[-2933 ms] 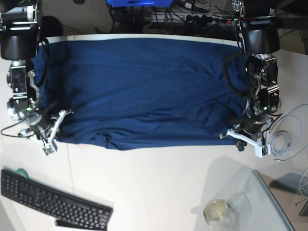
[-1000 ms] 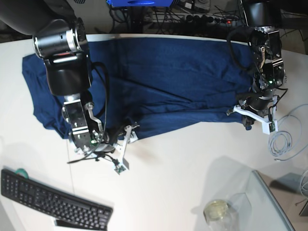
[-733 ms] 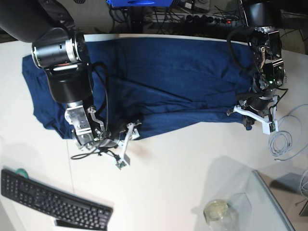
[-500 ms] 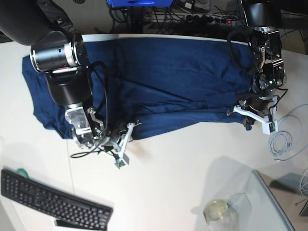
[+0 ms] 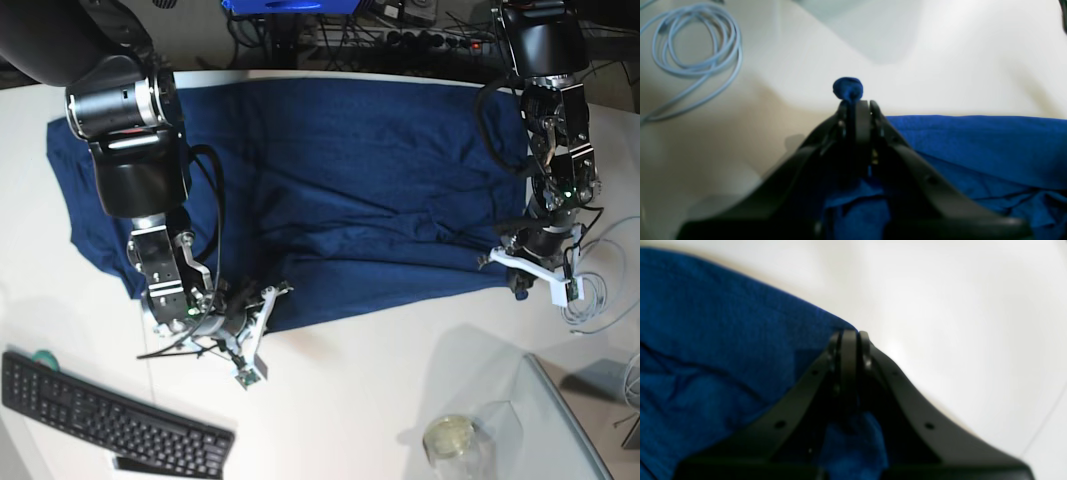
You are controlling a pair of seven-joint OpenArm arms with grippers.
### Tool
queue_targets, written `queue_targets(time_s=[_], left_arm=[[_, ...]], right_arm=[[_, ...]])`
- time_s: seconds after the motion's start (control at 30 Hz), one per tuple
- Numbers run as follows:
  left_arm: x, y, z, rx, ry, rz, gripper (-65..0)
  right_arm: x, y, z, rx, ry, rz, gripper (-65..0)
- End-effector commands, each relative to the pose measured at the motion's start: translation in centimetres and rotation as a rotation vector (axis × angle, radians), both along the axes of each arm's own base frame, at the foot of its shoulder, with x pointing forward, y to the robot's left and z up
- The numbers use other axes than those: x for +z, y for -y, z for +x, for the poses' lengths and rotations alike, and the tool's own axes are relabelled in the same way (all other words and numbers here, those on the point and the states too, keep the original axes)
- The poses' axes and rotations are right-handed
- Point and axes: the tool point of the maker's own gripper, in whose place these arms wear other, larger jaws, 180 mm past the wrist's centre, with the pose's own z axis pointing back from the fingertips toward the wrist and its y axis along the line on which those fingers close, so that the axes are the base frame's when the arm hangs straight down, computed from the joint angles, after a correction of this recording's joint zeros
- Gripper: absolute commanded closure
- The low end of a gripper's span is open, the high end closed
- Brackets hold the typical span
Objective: Layout the t-shirt on the table in an organized manner, then fold the t-shirt properly
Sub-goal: 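Fold the held hem edge up toward the collar with both grippers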
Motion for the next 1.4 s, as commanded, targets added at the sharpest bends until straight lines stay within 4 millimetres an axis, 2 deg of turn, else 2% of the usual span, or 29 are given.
queue_targets(time_s=[0.0,0.2,0.3,0.43,0.53,0.77,0.93,1.1,1.37], left_arm=[[2.1,-0.6,1.2,0.001,0.063,0.021,0.0],[3.3,-0.4,1.3,-0.009,0.094,0.028,0.0],[3.3,-0.3,0.7,-0.017,0.091,0.038,0.0],[2.9,0.0,-0.6,-0.031,0.078,0.048,0.0],[2.4,0.2,-2.0,-0.040,0.059,0.055,0.0],[1.1,0.7,-4.6,-0.054,0.013,0.057,0.0],[-0.3,1.0,-6.2,-0.056,-0.031,0.050,0.0],[-0.9,0.7,-6.9,-0.055,-0.051,0.059,0.0],[-0.6,0.5,-6.6,-0.055,-0.044,0.067,0.0]], right_arm=[[2.5,-0.4,1.8,0.001,0.072,0.023,-0.6],[4.2,-0.1,1.2,-0.003,0.118,0.008,-0.6],[4.3,0.7,0.5,-0.009,0.133,-0.004,-0.6],[3.1,1.0,-1.0,-0.013,0.113,-0.006,-0.6],[2.1,1.9,-2.4,-0.020,0.099,-0.020,-0.6],[1.8,2.3,-5.2,-0.024,0.111,-0.019,-0.6],[-0.1,2.5,-7.7,-0.030,0.057,-0.019,-0.6],[-1.5,2.5,-9.8,-0.031,0.015,-0.019,-0.6],[-0.8,2.2,-11.7,-0.028,0.038,-0.008,-0.6]])
